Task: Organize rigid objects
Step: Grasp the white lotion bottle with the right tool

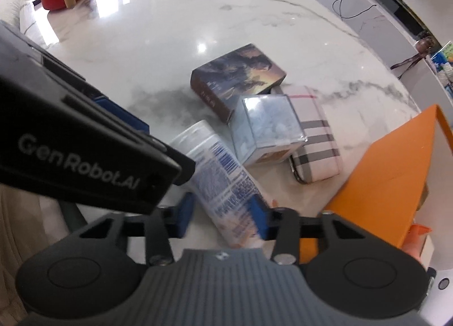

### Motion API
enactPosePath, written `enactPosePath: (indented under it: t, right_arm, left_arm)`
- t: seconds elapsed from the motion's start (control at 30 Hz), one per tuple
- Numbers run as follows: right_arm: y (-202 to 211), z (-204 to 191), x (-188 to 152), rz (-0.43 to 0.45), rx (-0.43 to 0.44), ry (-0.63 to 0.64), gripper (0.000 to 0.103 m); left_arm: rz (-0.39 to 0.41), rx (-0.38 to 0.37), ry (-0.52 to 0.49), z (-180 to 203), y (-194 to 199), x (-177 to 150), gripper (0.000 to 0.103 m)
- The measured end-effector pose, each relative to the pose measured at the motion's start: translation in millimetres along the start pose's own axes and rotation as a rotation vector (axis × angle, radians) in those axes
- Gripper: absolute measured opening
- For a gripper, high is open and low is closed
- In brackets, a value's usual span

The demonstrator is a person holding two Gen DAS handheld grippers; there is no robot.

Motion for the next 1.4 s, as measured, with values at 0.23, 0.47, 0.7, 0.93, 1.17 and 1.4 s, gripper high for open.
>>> enactPosePath:
  t: [0.23, 0.47, 0.7, 0.93, 1.17, 1.4]
  right_arm:
    - [18, 4, 8, 0.062, 0.042, -0.073, 0.0]
    - [10, -1, 9, 0.028, 0.037, -0.01, 0.023]
    - [4, 2, 3, -0.013, 0.075, 0.029, 0.041]
    - [-1, 5, 11, 0.007, 0.046, 0.059, 0.05]
    - [-13, 7, 21, 0.01, 0.029, 0.068, 0.054]
    - [-16, 14, 25, 0.04, 0.066, -0.037, 0.052]
  left_arm:
    - [0.012, 0.006, 0.027, -4, 3, 0, 0.056]
    - [-0.01, 0.024, 0.025, -4, -2, 1, 0.056]
    - [-0.038, 0.032, 0.02, -5, -9, 1, 0.055]
    - [-0.014, 0.026, 0.076, -12, -6, 2, 0.053]
    - [0.0, 0.028, 0.127, -19, -7, 6, 0.053]
    - [0.002, 0.031, 0.141, -19, -8, 7, 0.053]
Point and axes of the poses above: each gripper's, at about its wrist camera, not at the fingertips, and y roughly against the way its jaws point, z to its right, x to its top, the point moved 1 cm from there along -y, roughly the way its jaws point, and after that the axes turned 13 degrees about x, right-handed, at the moved point
